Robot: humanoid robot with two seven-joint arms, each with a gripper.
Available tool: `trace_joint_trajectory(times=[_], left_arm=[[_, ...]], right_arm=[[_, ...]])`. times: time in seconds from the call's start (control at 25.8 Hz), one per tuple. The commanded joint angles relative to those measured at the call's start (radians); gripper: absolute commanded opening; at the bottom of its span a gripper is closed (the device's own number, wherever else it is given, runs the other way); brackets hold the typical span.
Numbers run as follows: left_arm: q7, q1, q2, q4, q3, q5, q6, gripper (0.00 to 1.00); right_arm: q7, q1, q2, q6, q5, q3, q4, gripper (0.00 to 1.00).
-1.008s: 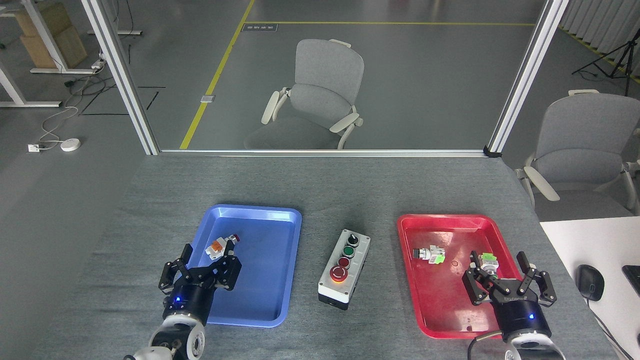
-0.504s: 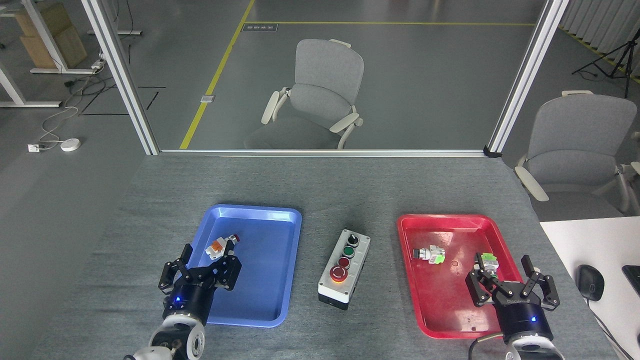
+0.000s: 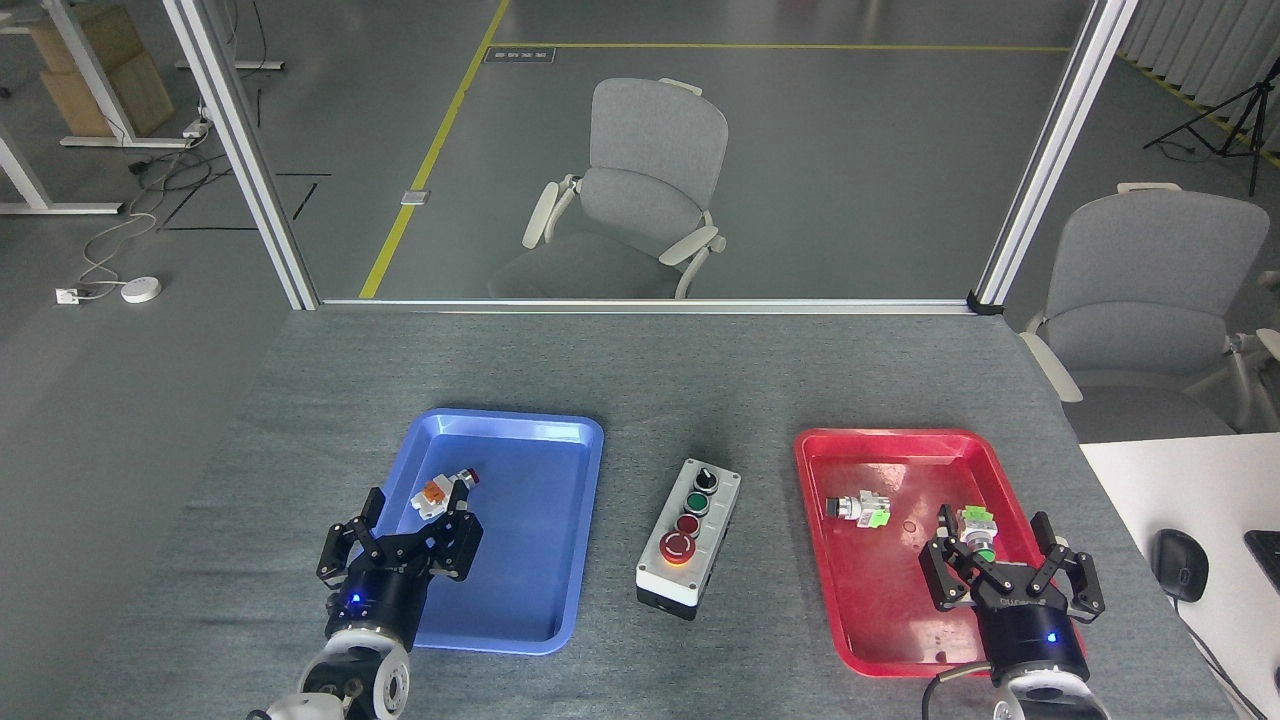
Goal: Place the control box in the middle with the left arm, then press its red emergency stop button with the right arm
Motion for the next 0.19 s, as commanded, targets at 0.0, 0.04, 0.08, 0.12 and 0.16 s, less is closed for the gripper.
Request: trace_joint_trajectory(times=[0.0,0.04,0.08,0.12,0.16], left_arm=[[0.000,0.000,0.000,0.000,0.000,0.000,0.000,0.99],[0.000,0.000,0.000,0.000,0.000,0.000,0.000,0.99],[0.000,0.000,0.000,0.000,0.000,0.000,0.000,0.99],[0.000,0.000,0.000,0.000,0.000,0.000,0.000,0.99],[0.000,0.000,0.000,0.000,0.000,0.000,0.000,0.99]], right_arm=[[0.009,-0.018,0.008,0.004,0.000,0.010,0.008,0.99],[0.009,-0.024,0.011,0.004,0.000,0.018,0.008,0.99],[0.007,-0.024,0.011,0.004,0.000,0.024,0.008,0.99],[0.007,-0.024,0.009,0.003,0.000,0.025,0.008,0.98],[0.007,-0.024,0.009,0.001,0.002,0.027,0.008,0.99]])
